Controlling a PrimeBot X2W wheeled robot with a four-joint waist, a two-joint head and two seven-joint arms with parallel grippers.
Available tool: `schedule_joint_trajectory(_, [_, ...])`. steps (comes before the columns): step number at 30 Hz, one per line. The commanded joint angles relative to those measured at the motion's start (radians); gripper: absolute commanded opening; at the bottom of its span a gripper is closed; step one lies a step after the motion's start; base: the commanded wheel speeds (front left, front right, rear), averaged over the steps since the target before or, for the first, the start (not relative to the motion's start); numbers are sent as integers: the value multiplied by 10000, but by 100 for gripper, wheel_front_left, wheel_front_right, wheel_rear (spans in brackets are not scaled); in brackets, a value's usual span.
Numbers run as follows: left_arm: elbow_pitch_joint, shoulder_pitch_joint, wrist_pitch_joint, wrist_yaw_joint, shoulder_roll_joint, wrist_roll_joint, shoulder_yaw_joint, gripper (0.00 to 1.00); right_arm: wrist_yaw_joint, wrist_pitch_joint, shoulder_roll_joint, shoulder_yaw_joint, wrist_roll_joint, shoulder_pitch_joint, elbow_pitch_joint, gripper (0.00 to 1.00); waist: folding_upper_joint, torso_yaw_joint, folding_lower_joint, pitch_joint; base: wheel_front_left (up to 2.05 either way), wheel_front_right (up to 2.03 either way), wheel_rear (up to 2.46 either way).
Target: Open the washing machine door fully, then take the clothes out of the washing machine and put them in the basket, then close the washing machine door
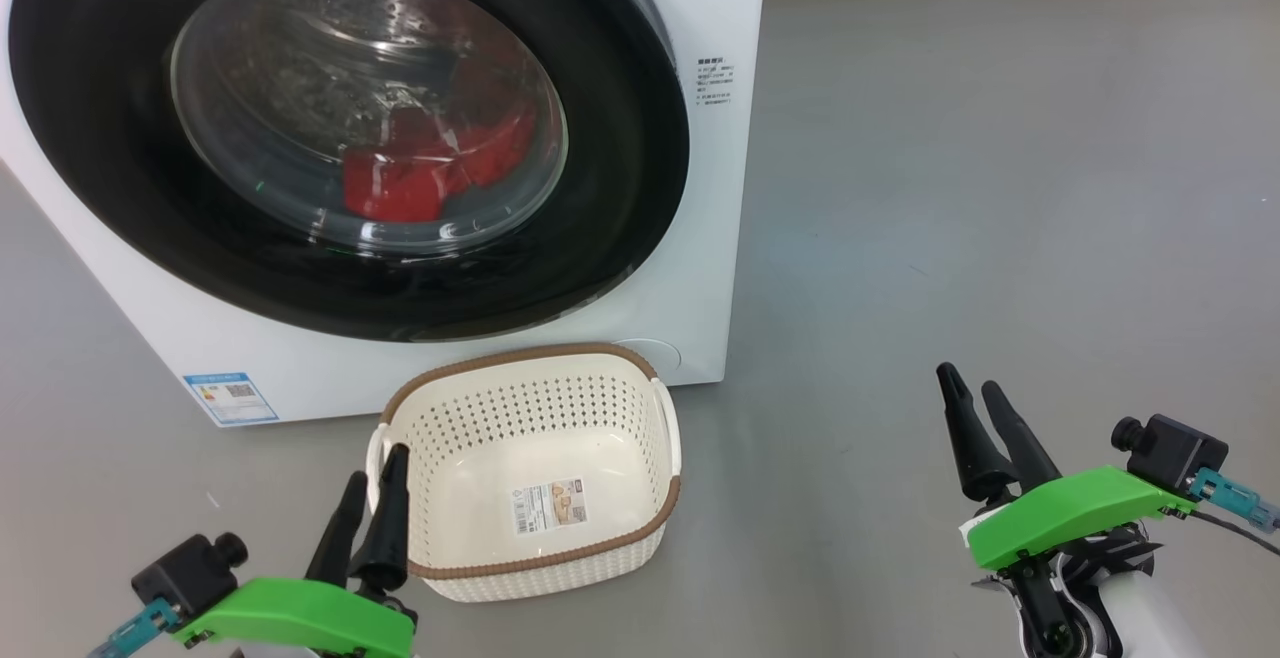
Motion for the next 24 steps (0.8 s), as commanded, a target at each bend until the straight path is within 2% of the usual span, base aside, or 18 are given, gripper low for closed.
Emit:
schedule_joint_trajectory(1, [-189, -511, -145, 50, 92, 354, 133, 100, 3, -145, -89, 87, -367, -631, -286, 100, 0, -3, -1, 4, 0, 0, 0])
schedule_joint_trajectory(24, [-148, -1091, -796, 201, 104, 2713, -76, 100, 4, -791, -144, 497, -2755, -1329, -72, 100, 0, -36, -1, 147, 0, 0, 0])
